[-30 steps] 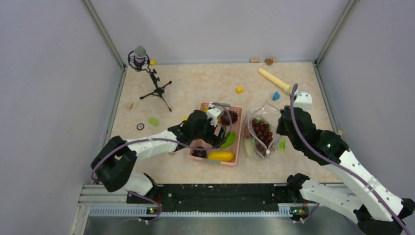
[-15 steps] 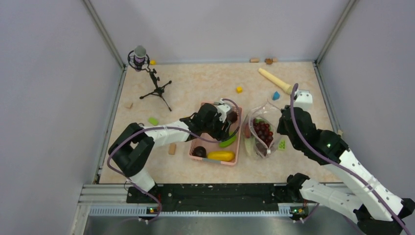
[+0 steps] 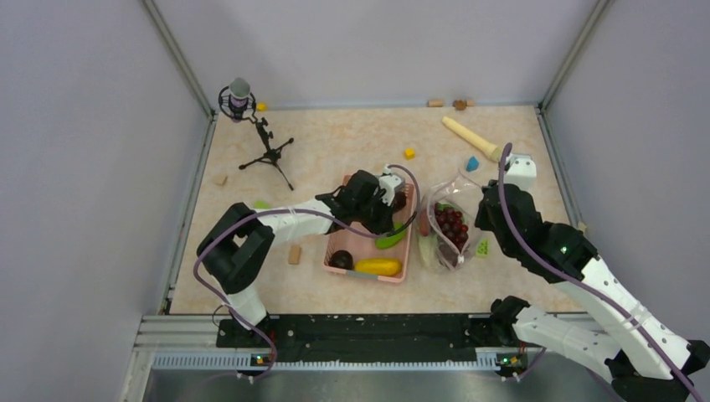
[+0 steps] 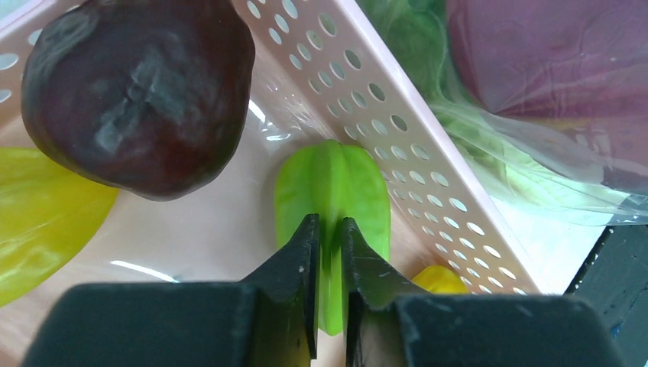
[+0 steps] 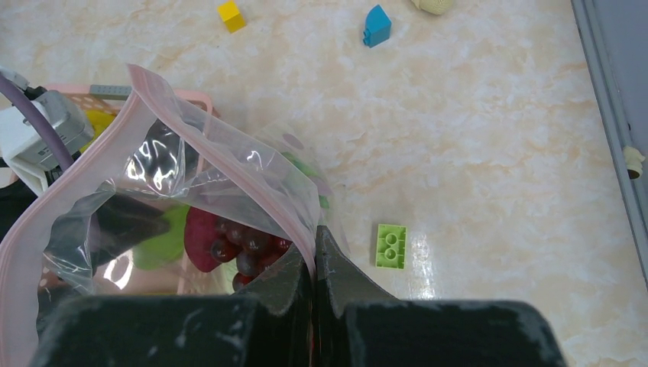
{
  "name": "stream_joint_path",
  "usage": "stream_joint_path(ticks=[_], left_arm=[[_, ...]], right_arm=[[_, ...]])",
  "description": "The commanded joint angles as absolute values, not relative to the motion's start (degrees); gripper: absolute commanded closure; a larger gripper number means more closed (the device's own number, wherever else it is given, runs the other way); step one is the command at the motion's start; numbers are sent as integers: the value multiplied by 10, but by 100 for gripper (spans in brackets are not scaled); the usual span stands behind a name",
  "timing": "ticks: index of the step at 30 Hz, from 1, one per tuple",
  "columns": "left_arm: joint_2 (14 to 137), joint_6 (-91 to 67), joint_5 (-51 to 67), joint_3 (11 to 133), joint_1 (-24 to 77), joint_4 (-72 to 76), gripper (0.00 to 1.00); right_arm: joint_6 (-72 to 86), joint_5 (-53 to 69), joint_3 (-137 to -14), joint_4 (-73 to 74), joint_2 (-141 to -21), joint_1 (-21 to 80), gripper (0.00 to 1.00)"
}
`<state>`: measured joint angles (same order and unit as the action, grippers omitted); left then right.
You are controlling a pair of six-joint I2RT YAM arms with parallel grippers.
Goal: Place the food in the zip-top bag and seal the zipper
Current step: Pick up the fake fruit from the bin.
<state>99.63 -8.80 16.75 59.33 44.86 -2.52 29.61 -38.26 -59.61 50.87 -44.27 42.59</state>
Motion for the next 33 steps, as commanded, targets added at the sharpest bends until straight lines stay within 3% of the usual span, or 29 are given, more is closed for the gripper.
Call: stream_joint_path(ticks=[1,4,21,33], left_arm=[[1003,-93,178,608,446,-39,90],[992,-112,168,617,446,-65,100],[907,-145,128,583,446,-55,100],[699,-132,6,569,446,-15,100]], right_arm=[[295,-397,-597,503,-436,425,100],[294,-399,-596,503,-437,425,100],[295,-398,-598,503,-430,425,100],[295,-390,-598,502,-436,425,100]])
